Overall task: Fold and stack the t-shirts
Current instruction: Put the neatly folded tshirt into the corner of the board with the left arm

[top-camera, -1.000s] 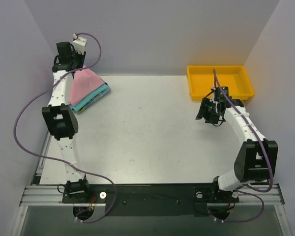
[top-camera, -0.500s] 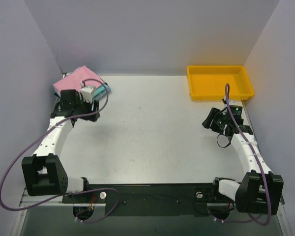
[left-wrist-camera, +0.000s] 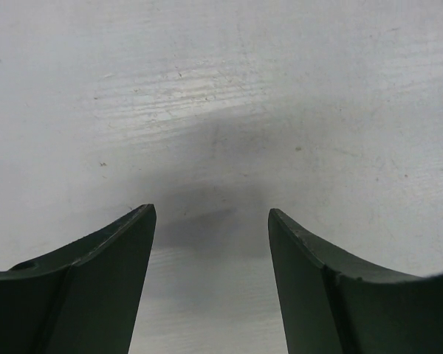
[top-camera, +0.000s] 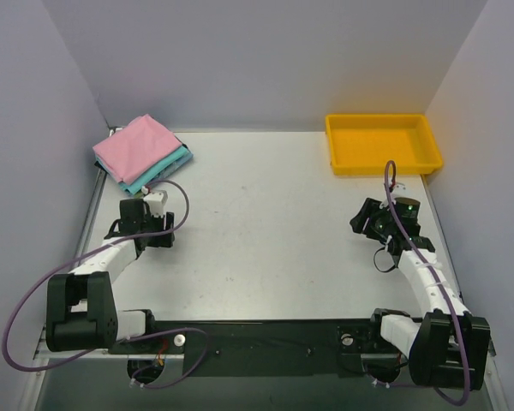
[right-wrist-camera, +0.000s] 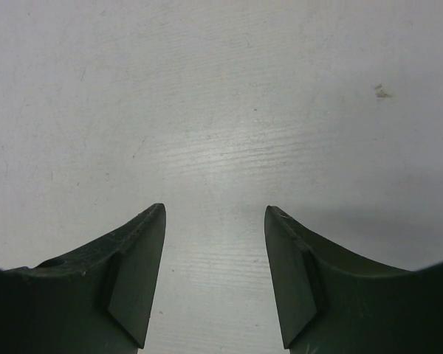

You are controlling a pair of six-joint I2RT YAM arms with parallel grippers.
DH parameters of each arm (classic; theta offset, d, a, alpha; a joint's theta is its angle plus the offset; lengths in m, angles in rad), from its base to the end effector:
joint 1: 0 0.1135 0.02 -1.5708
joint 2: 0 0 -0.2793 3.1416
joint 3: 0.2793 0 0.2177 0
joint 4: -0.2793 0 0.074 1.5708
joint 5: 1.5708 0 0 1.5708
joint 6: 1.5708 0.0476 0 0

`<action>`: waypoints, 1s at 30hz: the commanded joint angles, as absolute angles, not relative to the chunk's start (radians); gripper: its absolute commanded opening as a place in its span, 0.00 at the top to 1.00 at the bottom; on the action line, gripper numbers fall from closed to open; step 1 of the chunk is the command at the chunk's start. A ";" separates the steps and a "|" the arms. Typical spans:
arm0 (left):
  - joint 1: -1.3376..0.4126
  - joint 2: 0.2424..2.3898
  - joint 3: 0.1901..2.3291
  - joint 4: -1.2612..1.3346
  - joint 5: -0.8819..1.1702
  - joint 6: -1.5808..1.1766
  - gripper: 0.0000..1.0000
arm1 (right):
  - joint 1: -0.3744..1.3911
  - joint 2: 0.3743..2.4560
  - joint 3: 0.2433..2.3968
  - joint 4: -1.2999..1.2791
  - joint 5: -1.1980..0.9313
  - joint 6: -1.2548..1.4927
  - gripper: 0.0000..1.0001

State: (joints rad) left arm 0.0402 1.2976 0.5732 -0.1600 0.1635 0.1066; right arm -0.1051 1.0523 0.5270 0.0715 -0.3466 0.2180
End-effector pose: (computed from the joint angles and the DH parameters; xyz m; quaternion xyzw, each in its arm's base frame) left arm 0.2179 0.0010 0.1951 0.0586 0.9371 -0.0521 0.3401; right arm 0.2001 -0.0048 0.2510 0.0442 0.8392 0.1754 0.5129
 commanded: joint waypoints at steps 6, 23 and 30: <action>0.044 1.284 0.557 -0.015 0.115 0.067 0.28 | -0.110 1.077 0.515 0.137 -0.367 0.190 0.48; 0.043 1.301 0.563 -0.020 0.104 0.063 0.27 | -0.110 1.072 0.518 0.133 -0.374 0.186 0.48; 0.043 1.298 0.551 0.014 0.054 0.034 0.27 | -0.110 1.066 0.517 0.135 -0.376 0.184 0.48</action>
